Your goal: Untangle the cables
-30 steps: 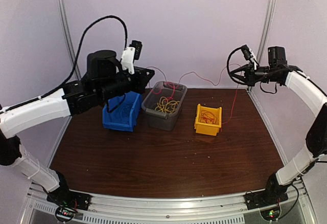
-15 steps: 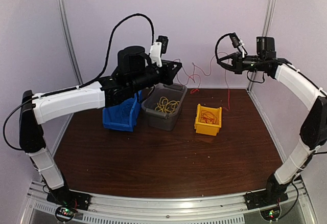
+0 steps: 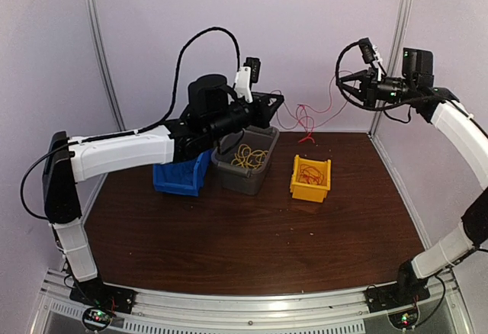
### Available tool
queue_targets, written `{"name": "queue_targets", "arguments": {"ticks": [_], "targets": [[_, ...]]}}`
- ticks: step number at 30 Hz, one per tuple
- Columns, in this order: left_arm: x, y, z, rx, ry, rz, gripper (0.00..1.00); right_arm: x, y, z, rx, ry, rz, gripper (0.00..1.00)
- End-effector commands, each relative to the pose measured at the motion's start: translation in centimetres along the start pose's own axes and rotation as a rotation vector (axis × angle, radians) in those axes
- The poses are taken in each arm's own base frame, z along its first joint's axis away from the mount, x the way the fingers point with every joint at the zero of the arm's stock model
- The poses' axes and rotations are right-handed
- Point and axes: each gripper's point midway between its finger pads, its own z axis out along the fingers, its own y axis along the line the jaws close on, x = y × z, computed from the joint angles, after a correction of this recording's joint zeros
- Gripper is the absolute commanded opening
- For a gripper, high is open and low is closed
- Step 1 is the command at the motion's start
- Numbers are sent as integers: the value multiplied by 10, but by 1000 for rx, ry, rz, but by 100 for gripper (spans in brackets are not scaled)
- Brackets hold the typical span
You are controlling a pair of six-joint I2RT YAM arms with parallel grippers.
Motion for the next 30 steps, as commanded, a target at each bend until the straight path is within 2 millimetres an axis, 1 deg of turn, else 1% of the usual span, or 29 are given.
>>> {"name": "queue_targets", "arguments": {"ticks": [1, 8, 10, 12, 15, 20, 23, 25, 27, 30], "targets": [[-25, -10, 5, 47, -88, -17, 0, 42, -29, 21, 50, 63, 28, 0], [0, -1, 18, 39, -65, -38, 0, 88, -56, 45, 64, 125, 67, 0], [11, 2, 26, 40, -47, -47, 0, 102, -61, 52, 56, 148, 92, 0], [18, 3, 33, 44, -36, -53, 0, 119, -64, 57, 49, 173, 117, 0], [27, 6, 40, 40, -24, -60, 0, 138, -64, 62, 31, 199, 153, 0], [32, 11, 46, 28, -25, -63, 0, 154, -51, 68, 0, 220, 194, 0], [38, 15, 50, 16, -19, -62, 0, 176, -44, 74, 2, 257, 223, 0], [42, 17, 53, 12, -14, -64, 0, 192, -43, 75, 16, 280, 238, 0], [47, 20, 56, 7, -4, -65, 0, 207, -49, 77, 56, 307, 253, 0], [60, 31, 67, -12, 24, -68, 0, 226, -68, 84, 133, 353, 290, 0]]}}
